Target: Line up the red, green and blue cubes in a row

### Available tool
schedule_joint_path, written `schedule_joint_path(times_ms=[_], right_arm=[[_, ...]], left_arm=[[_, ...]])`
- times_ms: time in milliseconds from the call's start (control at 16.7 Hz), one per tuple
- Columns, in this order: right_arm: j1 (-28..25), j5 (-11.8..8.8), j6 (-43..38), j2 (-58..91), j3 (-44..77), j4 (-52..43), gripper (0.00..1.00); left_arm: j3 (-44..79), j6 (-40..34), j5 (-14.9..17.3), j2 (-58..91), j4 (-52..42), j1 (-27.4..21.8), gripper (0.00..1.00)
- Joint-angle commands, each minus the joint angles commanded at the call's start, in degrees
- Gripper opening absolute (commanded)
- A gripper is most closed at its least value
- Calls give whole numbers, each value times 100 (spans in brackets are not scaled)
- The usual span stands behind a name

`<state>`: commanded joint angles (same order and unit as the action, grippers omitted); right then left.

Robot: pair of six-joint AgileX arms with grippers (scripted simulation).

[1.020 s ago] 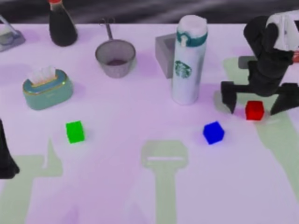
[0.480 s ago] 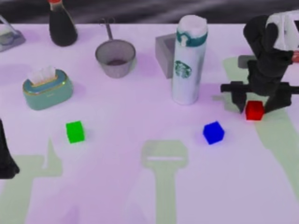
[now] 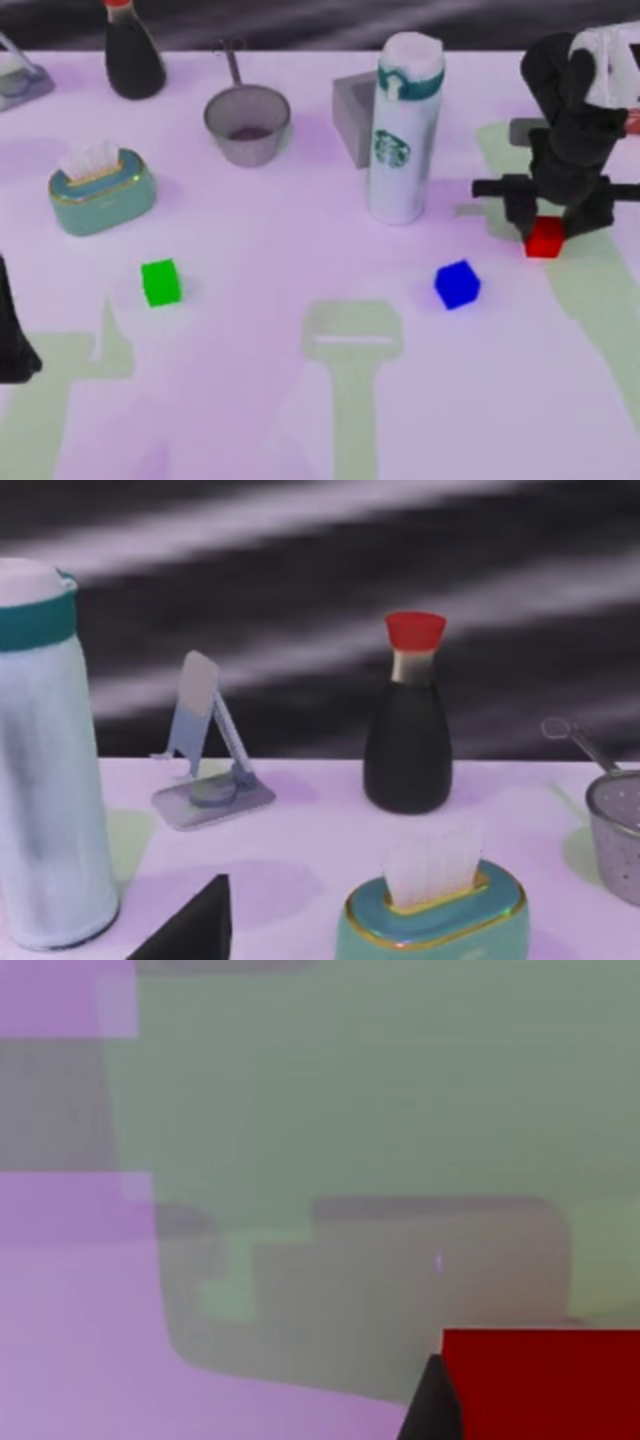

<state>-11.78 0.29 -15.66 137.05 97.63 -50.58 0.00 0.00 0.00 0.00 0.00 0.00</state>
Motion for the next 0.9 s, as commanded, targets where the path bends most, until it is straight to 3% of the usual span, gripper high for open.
schedule_joint_path(times_ms=[300,660,900], right_arm=[[7,56,31,-253,154,-178,0],[-28,52,34,-645,839,-1303,0],[-33,51,38,-701,899,-1383,0]], left_arm=[[0,0,0,0,0,0,100],[0,0,0,0,0,0,100],[0,0,0,0,0,0,100]])
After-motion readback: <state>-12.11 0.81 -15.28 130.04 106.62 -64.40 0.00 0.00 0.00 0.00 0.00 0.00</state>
